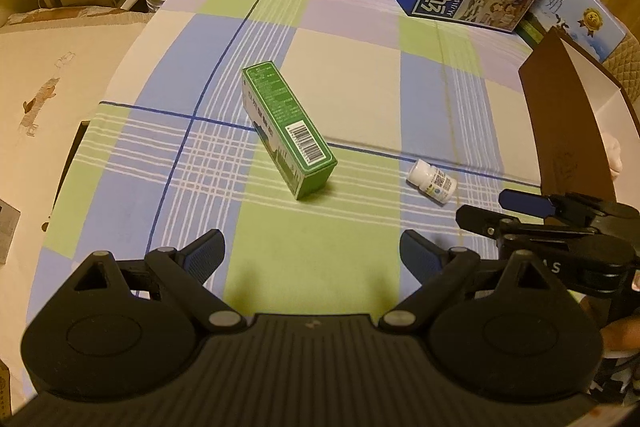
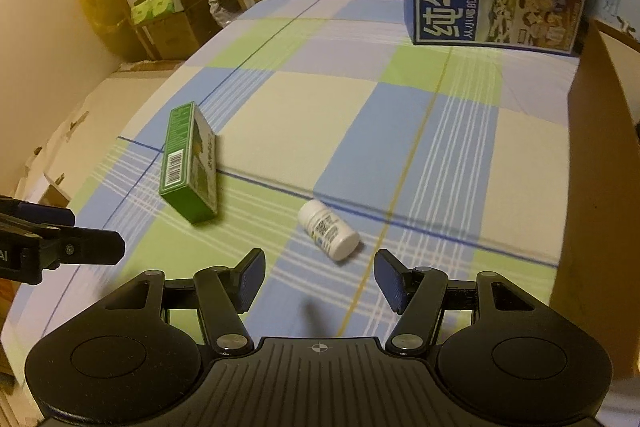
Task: Organize objects
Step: 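Grasp the green medicine box with the left tool while the right tool grasps the white pill bottle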
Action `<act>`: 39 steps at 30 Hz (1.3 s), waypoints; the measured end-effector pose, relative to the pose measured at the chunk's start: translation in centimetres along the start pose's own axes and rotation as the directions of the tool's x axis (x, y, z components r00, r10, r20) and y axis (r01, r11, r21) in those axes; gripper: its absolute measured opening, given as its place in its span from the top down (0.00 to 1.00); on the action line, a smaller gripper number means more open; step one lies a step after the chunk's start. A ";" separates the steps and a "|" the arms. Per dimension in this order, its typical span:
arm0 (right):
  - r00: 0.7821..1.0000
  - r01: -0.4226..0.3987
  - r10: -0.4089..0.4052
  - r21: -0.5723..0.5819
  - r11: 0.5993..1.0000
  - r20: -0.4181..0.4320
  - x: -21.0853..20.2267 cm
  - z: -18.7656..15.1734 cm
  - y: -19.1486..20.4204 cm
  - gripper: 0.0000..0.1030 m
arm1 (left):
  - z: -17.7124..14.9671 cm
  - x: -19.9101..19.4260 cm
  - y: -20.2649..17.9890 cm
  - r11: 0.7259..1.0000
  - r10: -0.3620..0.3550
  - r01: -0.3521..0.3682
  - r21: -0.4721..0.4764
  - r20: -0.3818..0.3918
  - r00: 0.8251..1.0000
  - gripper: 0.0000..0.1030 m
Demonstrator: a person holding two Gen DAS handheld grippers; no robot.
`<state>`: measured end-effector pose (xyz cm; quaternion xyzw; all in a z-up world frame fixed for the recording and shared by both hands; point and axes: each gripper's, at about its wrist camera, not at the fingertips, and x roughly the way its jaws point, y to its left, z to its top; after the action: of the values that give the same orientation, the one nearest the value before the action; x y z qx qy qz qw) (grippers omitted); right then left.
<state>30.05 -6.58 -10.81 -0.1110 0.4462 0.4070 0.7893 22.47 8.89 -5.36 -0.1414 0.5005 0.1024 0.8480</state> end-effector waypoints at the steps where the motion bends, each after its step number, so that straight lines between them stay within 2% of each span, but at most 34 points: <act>1: 1.000 -0.005 0.005 -0.009 1.000 0.005 0.4 0.2 -0.1 0.43 | 0.2 0.3 0.0 1.000 0.000 0.000 0.000 0.002 1.000 0.10; 8: 1.000 0.003 -0.004 -0.141 0.990 -0.013 4.0 0.9 0.0 0.44 | 1.8 2.3 0.0 1.000 0.002 -0.002 -0.006 0.016 1.000 0.11; 16: 1.000 -0.006 -0.001 -0.209 0.978 -0.031 6.5 1.2 0.2 0.45 | 3.7 4.5 0.5 1.000 0.007 -0.007 -0.017 0.012 1.000 0.11; 17: 0.999 -0.008 0.000 -0.213 0.977 -0.035 6.7 1.3 0.3 0.47 | 4.0 4.8 0.5 1.000 0.007 -0.007 -0.017 0.014 1.000 0.11; 19: 0.999 -0.017 0.006 -0.212 0.977 -0.051 7.2 1.4 0.3 0.61 | 4.4 5.4 0.4 1.000 0.011 -0.010 -0.015 0.013 1.000 0.11; 22: 0.998 -0.017 0.005 -0.204 0.979 -0.058 7.5 1.3 0.2 0.74 | 5.1 6.6 0.3 1.000 0.017 -0.017 -0.007 0.007 1.000 0.11; 24: 0.999 -0.016 0.005 -0.189 0.982 -0.054 7.4 1.2 0.0 0.75 | 5.4 7.3 0.2 1.000 0.023 -0.023 0.003 0.002 1.000 0.12; 30: 0.999 0.005 -0.012 -0.126 0.992 -0.048 6.6 0.7 -0.9 0.75 | 6.1 9.4 0.2 0.997 0.073 -0.072 0.037 -0.016 0.997 0.27; 33: 0.999 0.016 -0.020 -0.086 0.996 -0.045 6.0 0.4 -1.4 0.75 | 6.3 10.1 0.6 0.997 0.069 -0.068 0.033 -0.023 0.997 0.33; 36: 0.999 0.028 -0.032 -0.077 0.997 -0.043 5.7 0.1 -1.5 0.75 | 6.2 10.6 0.7 0.995 0.080 -0.078 0.056 -0.031 0.996 0.48; 37: 0.998 0.035 -0.039 -0.077 0.996 -0.042 5.6 0.0 -1.5 0.75 | 6.2 10.6 0.7 0.995 0.076 -0.074 0.061 -0.033 0.997 0.58; 39: 0.997 0.056 -0.059 -0.085 0.995 -0.042 5.5 -0.1 -1.2 0.75 | 6.0 10.6 0.6 0.994 0.083 -0.081 0.068 -0.030 0.996 0.61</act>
<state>32.34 -4.45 -15.45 -0.1658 0.4425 0.4000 0.7853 32.29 11.83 -12.01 -0.0943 0.5227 0.1179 0.8390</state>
